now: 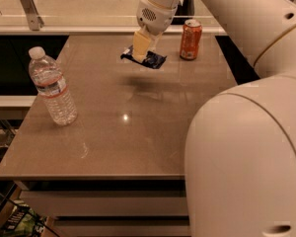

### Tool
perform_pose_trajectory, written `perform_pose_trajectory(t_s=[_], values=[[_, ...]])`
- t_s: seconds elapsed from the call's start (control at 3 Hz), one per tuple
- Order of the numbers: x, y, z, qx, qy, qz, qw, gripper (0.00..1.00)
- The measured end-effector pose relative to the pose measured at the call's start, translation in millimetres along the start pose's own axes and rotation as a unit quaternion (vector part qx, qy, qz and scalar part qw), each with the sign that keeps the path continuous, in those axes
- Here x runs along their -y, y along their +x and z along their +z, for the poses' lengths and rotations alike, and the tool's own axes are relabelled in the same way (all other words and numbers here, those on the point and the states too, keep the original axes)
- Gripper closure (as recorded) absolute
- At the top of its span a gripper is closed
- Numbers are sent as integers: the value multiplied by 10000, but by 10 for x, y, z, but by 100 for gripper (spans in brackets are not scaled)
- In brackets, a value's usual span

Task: Pick rxbar blueberry

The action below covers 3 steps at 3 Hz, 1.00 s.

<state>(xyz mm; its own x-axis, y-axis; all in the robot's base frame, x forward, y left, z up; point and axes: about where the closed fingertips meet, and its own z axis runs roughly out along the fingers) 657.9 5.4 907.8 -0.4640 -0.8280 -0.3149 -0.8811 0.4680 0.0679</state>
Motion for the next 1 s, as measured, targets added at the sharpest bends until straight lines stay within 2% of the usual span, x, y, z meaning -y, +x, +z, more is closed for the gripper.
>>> perform_pose_trajectory(t_s=[1.0], values=[[-390, 206, -246, 146, 162, -303, 9993, 100]])
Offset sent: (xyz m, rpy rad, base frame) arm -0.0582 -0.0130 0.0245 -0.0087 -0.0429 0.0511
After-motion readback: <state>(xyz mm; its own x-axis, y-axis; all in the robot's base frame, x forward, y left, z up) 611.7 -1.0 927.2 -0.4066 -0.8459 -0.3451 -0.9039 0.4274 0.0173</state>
